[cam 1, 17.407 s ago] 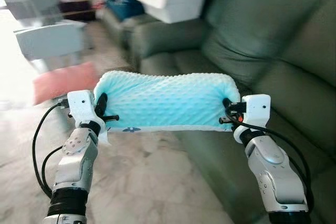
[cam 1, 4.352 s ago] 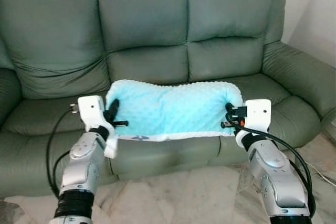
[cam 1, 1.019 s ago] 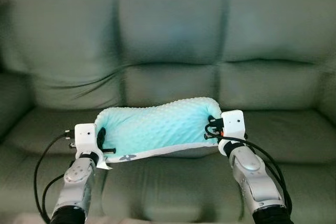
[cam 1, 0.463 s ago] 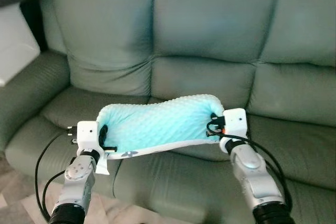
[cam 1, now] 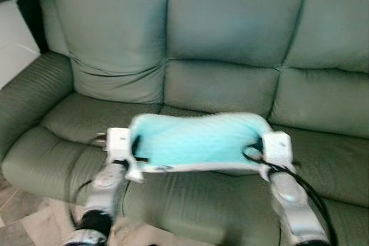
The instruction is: Move the pillow to the sofa
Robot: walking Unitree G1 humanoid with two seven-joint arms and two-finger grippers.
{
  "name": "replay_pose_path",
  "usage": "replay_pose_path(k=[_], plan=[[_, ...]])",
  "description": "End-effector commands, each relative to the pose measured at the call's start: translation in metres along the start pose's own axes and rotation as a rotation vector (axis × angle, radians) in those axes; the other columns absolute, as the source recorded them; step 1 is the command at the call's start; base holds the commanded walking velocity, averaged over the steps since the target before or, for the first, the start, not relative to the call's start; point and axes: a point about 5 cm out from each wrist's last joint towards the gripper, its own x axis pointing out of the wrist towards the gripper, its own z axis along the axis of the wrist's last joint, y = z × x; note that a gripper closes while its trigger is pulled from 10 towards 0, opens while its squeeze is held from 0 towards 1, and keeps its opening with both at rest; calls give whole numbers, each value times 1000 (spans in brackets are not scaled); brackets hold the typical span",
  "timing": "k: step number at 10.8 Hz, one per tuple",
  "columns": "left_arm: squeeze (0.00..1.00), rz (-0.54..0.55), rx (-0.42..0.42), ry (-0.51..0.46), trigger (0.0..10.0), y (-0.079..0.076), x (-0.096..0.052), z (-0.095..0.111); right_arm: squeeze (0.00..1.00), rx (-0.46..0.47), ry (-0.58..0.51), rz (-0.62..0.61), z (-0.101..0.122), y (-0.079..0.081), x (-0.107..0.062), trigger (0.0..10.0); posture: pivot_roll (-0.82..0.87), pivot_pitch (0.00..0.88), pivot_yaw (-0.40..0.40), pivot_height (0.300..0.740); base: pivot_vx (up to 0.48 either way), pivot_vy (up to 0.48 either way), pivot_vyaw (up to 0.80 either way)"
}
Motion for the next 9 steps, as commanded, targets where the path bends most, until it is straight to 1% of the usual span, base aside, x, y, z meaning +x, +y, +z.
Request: replay_pose_path(k=[1, 2, 3, 4, 5, 6, 7, 8, 9], plan=[[0, -2, 15, 2, 10000, 3, 2, 1, 0, 17, 9, -96, -2, -23, -4, 10000, -205, 138, 51, 740, 0, 0, 0], [0, -31, 20, 18, 10000, -6, 6, -1, 0, 45, 33, -114, -10, -30, -10, 10000, -221, 148, 52, 740, 0, 0, 0], [0, -29, 25, 33, 10000, -11, 8, -3, 0, 70, 41, -79, -13, -29, -14, 10000, -233, 161, 52, 740, 0, 0, 0], [0, -31, -2, 49, 10000, -14, 9, -5, 0, 96, 63, -38, -16, -28, -14, 10000, -246, 181, 52, 740, 0, 0, 0], [0, -29, -27, 62, 10000, -17, 10, -8, 0, 134, 89, -1, -17, -27, -14, 10000, -264, 209, 52, 740, 0, 0, 0], [0, -22, -50, 88, 10000, -20, 10, -13, 0, 205, 123, 19, -21, -26, -10, 10000, -274, 218, 53, 740, 0, 0, 0], [0, -5, -57, 140, 10000, -24, 9, -21, 0, 239, 165, 53, -28, -25, -4, 10000, -291, 242, 53, 740, 0, 0, 0], [0, -4, -43, 94, 10000, -31, 15, -10, 0, 235, 141, 59, -23, -27, 3, 10000, -300, 261, 52, 740, 0, 0, 0], [0, 32, 7, -8, 10000, -31, 25, 15, 0, 210, 80, 70, -9, -28, 10, 10000, -299, 284, 48, 740, 0, 0, 0]])
